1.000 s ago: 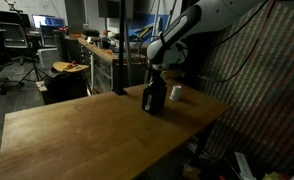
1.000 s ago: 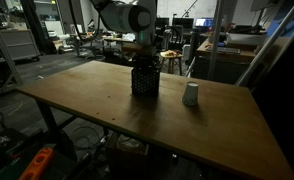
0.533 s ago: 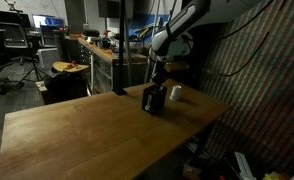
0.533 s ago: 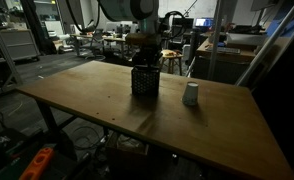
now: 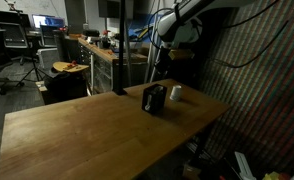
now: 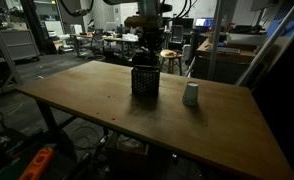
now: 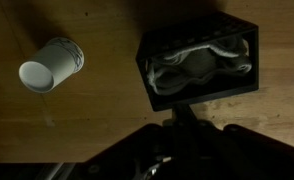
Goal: Put the towel in the box
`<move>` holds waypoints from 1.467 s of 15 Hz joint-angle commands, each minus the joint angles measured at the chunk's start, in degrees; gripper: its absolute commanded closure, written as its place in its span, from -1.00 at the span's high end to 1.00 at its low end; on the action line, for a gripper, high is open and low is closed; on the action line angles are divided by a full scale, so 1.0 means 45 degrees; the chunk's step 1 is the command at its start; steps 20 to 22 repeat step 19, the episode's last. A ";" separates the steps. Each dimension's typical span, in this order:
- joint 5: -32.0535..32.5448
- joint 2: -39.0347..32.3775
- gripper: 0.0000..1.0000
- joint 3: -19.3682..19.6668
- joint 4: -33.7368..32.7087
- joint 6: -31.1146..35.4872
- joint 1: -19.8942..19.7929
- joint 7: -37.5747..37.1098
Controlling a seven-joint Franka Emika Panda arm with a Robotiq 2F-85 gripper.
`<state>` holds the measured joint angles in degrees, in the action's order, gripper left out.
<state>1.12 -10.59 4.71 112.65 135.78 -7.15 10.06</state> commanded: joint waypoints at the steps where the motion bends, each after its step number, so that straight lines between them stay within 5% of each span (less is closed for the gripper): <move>1: -0.0241 0.0985 -0.90 0.0073 0.0712 0.0422 -0.0062 -0.0089; 4: -0.0563 0.1486 -0.89 0.0075 0.1131 0.0712 -0.0099 -0.0087; 5: -0.0822 0.1761 -0.39 0.0039 0.1363 0.0807 -0.0086 -0.0084; 6: -0.0414 0.0938 -0.89 0.0098 0.0620 0.0337 -0.0043 -0.0050; 10: -0.0573 0.1414 -0.40 0.0114 0.1046 0.0440 -0.0023 -0.0058; 22: -0.0573 0.1430 -0.39 0.0114 0.1110 0.0548 -0.0022 -0.0061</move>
